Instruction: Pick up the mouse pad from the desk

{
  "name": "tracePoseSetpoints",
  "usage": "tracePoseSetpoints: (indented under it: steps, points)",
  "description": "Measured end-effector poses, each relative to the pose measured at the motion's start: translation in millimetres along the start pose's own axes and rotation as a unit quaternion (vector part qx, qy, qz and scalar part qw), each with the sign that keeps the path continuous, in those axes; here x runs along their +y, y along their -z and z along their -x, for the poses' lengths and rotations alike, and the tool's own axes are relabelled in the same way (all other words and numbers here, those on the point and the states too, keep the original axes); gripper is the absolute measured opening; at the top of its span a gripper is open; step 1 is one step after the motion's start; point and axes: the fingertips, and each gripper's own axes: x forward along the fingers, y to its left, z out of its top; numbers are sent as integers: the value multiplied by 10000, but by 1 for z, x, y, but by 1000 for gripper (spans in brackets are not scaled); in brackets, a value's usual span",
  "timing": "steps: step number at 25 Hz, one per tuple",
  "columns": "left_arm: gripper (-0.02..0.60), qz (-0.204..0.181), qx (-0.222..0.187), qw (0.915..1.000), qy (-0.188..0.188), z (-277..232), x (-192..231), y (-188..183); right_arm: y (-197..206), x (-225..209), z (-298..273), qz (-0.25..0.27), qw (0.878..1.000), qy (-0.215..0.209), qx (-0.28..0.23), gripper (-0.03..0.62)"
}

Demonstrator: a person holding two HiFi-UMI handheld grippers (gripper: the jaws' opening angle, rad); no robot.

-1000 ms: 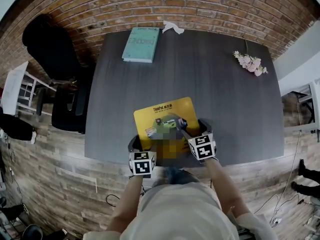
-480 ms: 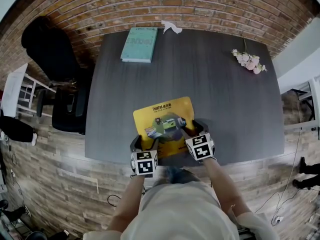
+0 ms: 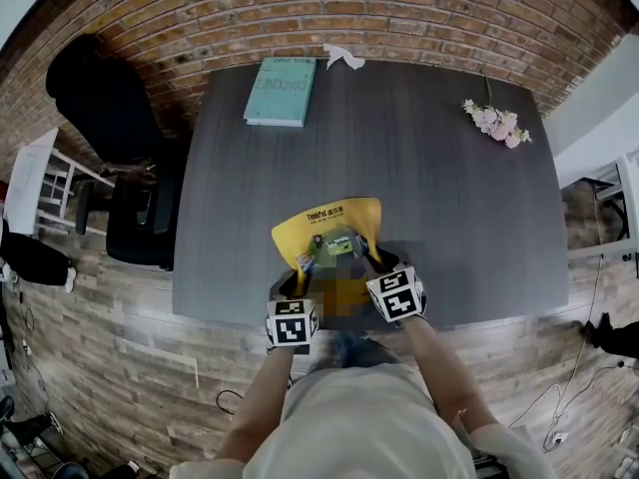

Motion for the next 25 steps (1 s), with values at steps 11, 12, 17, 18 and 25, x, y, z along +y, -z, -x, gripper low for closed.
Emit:
tracePoseSetpoints:
  steps: [11,12,17,18,25]
  points:
    - [35,-434,-254,9980,375,24,-17,-13,-12,29,28,-121,9996,-29,-264,50]
    - [35,-470,-285,9977,389,29,-17,-13,-12,33,33,-156,9994,-10,-297,49]
    - [32,-506,-435,9965,502,53,-19,-4,-10,54,56,-240,9985,95,-478,48]
    - [32,-508,-464,9962,530,58,-19,-2,-9,58,61,-251,9983,118,-518,48]
    - [32,-575,-670,9935,724,98,-21,15,-3,92,95,-357,9958,298,-786,48]
